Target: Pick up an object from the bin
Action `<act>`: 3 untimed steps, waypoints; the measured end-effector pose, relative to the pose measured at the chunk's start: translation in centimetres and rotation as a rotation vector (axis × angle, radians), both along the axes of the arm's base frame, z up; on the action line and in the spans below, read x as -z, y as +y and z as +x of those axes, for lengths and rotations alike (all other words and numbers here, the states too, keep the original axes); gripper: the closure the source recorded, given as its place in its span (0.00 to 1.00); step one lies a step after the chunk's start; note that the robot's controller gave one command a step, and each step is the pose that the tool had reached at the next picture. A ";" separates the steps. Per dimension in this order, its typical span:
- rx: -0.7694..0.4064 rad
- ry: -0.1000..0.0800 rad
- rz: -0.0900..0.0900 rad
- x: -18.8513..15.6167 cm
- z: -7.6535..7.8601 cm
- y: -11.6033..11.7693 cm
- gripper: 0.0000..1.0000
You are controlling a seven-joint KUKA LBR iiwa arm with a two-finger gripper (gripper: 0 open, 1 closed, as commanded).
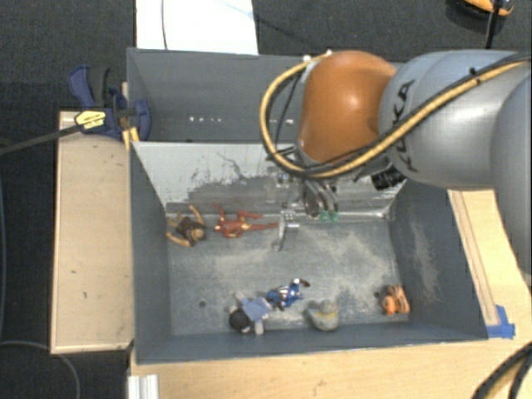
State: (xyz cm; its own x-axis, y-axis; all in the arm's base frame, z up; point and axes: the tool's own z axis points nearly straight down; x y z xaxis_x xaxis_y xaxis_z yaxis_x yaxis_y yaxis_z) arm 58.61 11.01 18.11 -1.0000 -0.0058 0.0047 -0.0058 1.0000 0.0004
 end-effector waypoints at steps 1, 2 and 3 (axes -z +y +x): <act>0.001 -0.003 0.000 -0.3 0.0 0.0 0.00; 0.012 -0.013 0.002 4.1 -0.3 -1.3 0.00; -0.031 -0.004 0.001 8.5 -1.9 -4.3 0.00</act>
Offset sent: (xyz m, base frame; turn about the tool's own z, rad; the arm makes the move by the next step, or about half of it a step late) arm -0.0142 -0.0317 -0.1111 0.0205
